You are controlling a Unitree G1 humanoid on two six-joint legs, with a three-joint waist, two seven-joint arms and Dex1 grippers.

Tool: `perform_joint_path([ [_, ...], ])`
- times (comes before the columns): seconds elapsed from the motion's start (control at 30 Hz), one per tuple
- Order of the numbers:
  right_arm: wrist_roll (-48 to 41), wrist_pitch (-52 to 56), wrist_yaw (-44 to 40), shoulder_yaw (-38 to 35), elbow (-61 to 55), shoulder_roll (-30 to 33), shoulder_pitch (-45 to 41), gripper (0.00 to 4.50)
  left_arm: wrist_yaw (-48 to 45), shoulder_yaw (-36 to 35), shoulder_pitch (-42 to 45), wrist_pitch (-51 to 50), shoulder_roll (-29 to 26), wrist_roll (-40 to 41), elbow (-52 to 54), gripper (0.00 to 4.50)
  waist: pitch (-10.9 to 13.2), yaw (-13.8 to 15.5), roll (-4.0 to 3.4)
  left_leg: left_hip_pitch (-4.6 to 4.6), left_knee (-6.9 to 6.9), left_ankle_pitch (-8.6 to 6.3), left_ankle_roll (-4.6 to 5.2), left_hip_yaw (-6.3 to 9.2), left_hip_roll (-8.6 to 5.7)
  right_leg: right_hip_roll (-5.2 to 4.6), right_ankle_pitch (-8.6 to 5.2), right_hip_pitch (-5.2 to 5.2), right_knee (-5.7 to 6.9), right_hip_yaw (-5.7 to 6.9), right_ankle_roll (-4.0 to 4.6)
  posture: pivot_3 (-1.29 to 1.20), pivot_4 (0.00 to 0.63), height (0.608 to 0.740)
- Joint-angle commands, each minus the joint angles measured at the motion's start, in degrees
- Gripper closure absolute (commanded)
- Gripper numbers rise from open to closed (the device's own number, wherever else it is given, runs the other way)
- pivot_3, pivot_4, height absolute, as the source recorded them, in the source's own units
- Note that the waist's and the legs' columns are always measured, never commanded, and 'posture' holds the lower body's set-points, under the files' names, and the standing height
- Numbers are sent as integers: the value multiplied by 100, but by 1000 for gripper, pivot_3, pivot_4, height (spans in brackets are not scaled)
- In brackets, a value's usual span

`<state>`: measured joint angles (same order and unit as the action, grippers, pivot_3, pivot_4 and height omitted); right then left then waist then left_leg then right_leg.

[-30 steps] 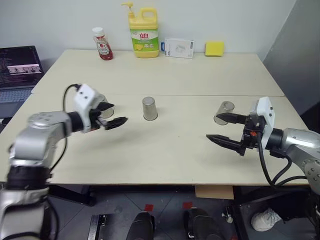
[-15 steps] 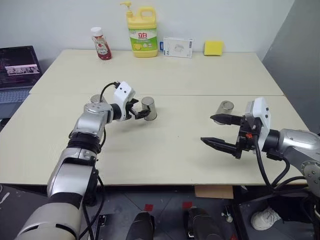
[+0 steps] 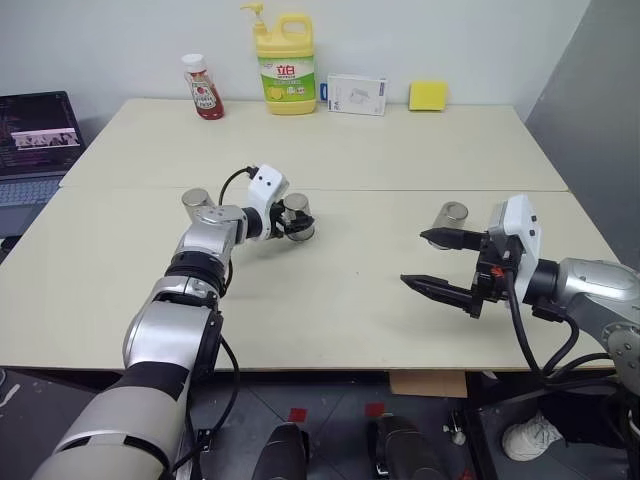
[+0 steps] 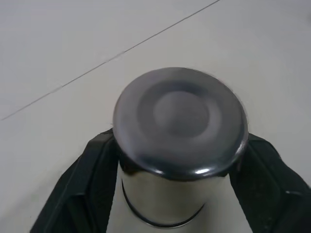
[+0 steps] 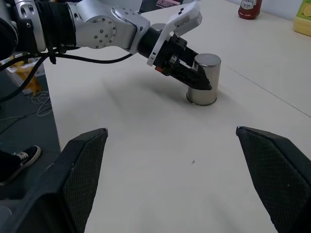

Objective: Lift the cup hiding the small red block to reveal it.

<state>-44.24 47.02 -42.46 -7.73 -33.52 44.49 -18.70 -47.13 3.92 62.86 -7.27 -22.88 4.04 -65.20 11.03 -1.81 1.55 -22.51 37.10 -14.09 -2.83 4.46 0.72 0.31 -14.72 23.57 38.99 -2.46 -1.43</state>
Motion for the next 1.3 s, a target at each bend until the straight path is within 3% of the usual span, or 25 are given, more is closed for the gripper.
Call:
perform_joint_path([
  [0.03, -101, -60, -20, -110, -117, 36, -6, 0, -205, -181, 189, 150, 48, 51, 54, 1778, 0, 0, 0, 0, 0, 0, 0, 0, 0, 0, 0, 0, 0, 0, 0, 0, 150, 740],
  [0.27, -116, -28, 37, -96, -173, 23, -11, 0, -455, -465, 94, 79, -34, 257, 617, 1778, 0, -3, 0, 0, -1, 0, 0, 2, 1, 0, 0, 0, 0, 2, 0, 0, 150, 740],
  [0.63, -3, -160, -69, -1, -1, -21, 2, 0, 819, -790, -545, -834, -540, 129, 1980, 1778, 0, -2, -1, 6, -1, 0, -1, 3, 2, -2, 0, -3, 3, 1, 0, 0, 150, 740],
  [1.0, 13, -200, -179, 54, 84, 11, -65, 0, 1344, -894, -706, -976, -505, 120, 1420, 1778, 0, 4, 0, 0, 7, 0, -1, 8, 1, -2, 2, -3, 2, 5, -2, 0, 150, 740],
  [1.07, 24, -214, -196, 55, 91, 22, -56, 0, 1436, -904, -692, -960, -502, 101, 1299, 1072, 0, 5, 0, 1, 6, 0, -1, 7, 1, -2, 2, -3, 2, 6, -2, 0, 150, 740],
  [1.23, 24, -239, -209, 42, 111, 43, -55, 0, 1444, -1101, -586, -1078, -518, 289, 1210, 149, 0, 3, 0, 2, 6, 0, -1, 7, 1, -2, 2, -3, 3, 6, -2, 0, 150, 740],
  [1.3, 21, -245, -208, 34, 114, 54, -54, 0, 1457, -1140, -545, -1063, -554, 309, 1346, 41, 0, 3, 0, 1, 6, 0, -1, 8, 1, -2, 2, -3, 3, 7, -2, 0, 150, 740],
])
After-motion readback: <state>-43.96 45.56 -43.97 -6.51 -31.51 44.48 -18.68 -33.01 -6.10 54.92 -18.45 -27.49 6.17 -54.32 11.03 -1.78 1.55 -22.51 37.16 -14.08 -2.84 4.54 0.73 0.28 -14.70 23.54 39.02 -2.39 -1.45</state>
